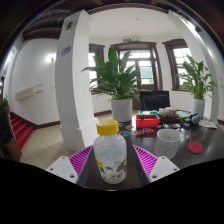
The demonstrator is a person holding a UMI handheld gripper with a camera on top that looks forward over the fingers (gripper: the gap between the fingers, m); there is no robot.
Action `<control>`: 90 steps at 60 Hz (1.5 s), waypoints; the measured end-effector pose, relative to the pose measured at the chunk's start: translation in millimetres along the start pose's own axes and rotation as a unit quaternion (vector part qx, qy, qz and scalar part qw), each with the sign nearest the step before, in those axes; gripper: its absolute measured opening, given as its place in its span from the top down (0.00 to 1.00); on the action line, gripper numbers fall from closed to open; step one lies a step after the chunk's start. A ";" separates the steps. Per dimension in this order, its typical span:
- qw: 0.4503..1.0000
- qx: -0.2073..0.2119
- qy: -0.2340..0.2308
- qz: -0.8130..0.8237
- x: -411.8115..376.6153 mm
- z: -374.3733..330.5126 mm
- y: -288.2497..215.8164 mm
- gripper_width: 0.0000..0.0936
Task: Pour water
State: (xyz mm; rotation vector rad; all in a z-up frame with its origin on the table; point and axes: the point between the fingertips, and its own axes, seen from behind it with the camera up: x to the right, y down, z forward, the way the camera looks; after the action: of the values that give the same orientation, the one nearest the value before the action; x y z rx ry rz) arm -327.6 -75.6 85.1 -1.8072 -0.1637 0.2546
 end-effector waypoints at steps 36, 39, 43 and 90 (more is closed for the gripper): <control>1.000 -0.005 0.015 0.008 0.0 30.7 13.8 0.51; 0.999 0.001 0.011 0.037 1.2 28.6 9.0 0.52; 0.993 0.008 0.002 0.117 3.6 28.9 -0.1 0.51; 0.602 0.173 -0.059 0.778 120.7 67.6 -97.7 0.50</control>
State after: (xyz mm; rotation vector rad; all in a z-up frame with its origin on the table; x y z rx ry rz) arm -226.2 41.6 153.4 -1.0427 1.3815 1.5044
